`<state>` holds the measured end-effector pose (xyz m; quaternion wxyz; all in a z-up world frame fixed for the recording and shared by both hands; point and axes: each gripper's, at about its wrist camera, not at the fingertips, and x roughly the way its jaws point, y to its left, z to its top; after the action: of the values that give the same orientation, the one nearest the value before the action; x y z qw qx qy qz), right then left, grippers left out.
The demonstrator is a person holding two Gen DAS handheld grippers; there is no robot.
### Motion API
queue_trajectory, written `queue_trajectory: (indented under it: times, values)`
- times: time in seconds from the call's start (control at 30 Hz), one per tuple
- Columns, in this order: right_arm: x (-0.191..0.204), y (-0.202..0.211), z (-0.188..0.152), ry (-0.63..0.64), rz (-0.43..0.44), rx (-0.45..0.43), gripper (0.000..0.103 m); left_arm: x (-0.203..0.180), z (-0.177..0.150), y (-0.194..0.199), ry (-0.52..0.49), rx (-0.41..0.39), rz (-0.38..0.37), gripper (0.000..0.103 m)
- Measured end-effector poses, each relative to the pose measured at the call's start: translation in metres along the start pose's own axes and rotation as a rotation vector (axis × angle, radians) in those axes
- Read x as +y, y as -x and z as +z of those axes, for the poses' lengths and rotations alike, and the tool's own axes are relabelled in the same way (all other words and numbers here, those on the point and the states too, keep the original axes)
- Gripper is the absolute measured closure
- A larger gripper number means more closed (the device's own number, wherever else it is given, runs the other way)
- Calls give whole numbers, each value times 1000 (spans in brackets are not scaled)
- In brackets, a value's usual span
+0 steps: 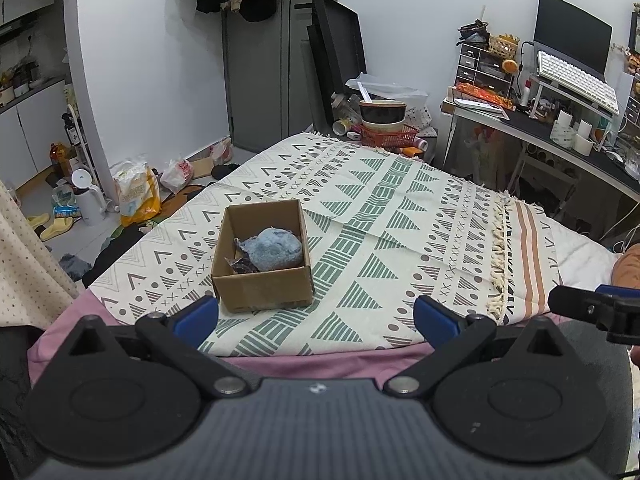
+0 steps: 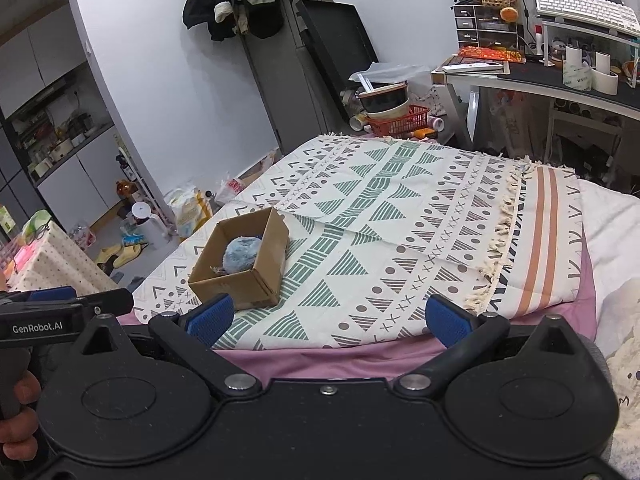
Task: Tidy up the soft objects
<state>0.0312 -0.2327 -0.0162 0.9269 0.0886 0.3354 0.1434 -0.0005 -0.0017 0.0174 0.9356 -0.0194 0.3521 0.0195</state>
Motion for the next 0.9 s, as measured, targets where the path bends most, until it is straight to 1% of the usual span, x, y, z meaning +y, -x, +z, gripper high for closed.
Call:
queue_trajectory:
  times: [0.9]
  values:
    - [-2,0,0,8,-15,-4,0,-4,-1,3,-8,-4,-3,0]
